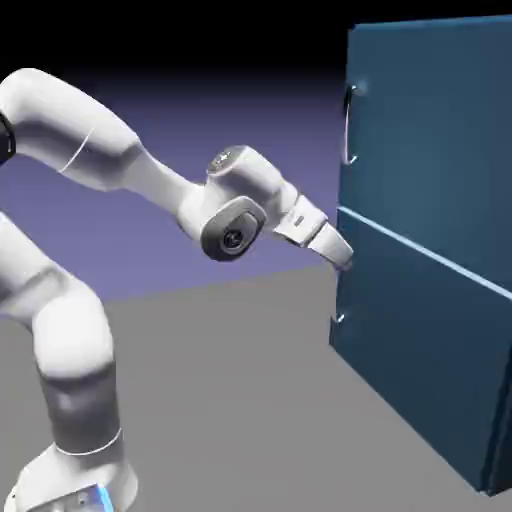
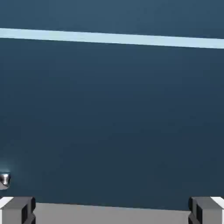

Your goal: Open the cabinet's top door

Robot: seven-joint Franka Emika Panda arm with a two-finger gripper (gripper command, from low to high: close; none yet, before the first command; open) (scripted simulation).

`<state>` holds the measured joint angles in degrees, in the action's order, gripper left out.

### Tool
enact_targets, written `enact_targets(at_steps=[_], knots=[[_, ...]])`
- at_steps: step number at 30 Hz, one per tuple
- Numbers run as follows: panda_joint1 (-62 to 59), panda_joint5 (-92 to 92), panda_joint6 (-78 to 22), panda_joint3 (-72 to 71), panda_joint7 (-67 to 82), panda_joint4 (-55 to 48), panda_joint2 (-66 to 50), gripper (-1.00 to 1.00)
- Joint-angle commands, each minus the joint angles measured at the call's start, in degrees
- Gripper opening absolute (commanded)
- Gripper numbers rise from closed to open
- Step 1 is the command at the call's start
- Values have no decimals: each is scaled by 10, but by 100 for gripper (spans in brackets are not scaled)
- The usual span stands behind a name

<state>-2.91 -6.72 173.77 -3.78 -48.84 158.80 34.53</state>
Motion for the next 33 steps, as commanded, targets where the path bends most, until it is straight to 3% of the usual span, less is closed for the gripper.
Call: enact_targets(at_steps=[1,33], knots=[[-13,-25,-1,-14,-24,-8,7,0],[-440,-822,-29,-462,-780,-269,229,0]])
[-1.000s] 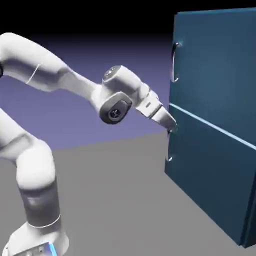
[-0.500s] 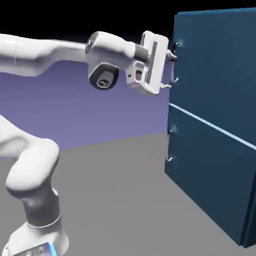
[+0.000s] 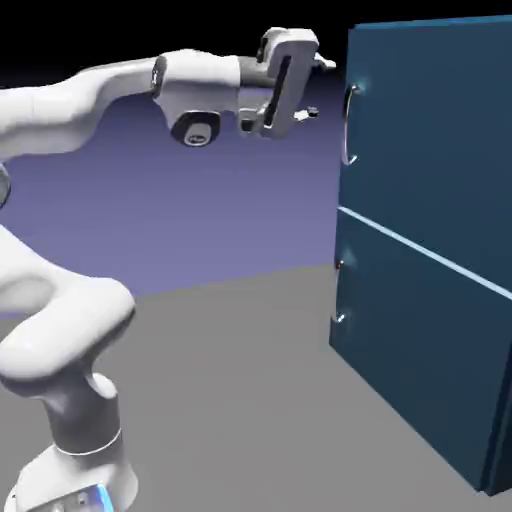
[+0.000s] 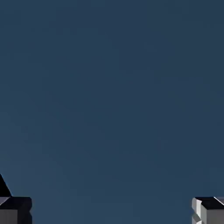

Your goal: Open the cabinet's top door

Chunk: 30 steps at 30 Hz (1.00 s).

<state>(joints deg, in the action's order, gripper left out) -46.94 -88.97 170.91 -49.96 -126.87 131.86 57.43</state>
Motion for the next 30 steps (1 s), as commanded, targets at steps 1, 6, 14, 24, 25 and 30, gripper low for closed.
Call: enact_targets(at_steps=[1,6,14,24,25,30], knots=[[-13,-25,-1,-14,-24,-8,7,0],[-80,-150,-5,-84,-142,-49,42,0],[-187,-349,-12,-196,-331,-114,97,0],[-273,-388,-45,-225,-335,-176,104,-100],[-255,-401,-62,-211,-321,-155,110,-100],[-166,-434,-145,-146,-263,-51,131,-100]])
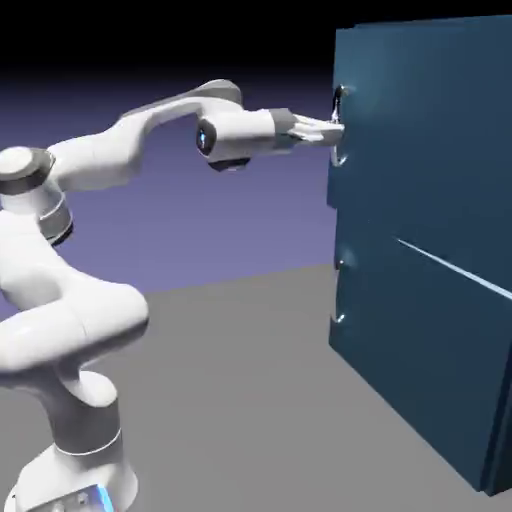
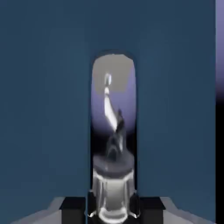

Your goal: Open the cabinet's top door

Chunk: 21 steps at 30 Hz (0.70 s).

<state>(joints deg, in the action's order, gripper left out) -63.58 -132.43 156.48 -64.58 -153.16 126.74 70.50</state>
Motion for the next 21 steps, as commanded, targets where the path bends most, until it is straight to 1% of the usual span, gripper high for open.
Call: enact_targets(at_steps=[1,7,12,16,21], knots=[[18,-2,-17,14,10,21,3,-100],[131,13,-116,106,59,145,24,-100],[220,68,-204,206,85,245,50,-100],[269,129,-269,289,96,304,74,-100],[303,215,-343,393,104,354,99,-100]])
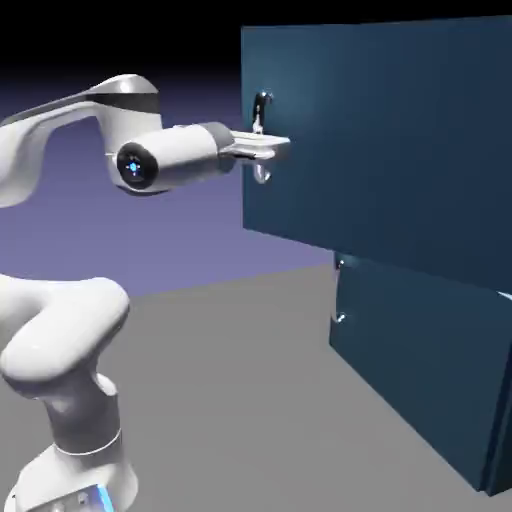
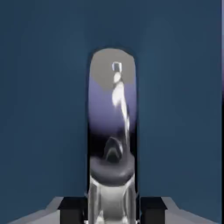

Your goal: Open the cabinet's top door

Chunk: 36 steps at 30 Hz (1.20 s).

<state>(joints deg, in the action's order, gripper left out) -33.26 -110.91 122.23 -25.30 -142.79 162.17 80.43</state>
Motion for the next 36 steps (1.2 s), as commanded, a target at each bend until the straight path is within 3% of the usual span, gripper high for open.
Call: enact_targets(at_steps=[1,19,27,36], knots=[[4,17,-15,21,2,7,4,-100],[20,349,-271,394,52,6,-46,-100],[71,489,-398,561,92,-84,-148,-100],[214,605,-553,747,134,-252,-278,-100]])
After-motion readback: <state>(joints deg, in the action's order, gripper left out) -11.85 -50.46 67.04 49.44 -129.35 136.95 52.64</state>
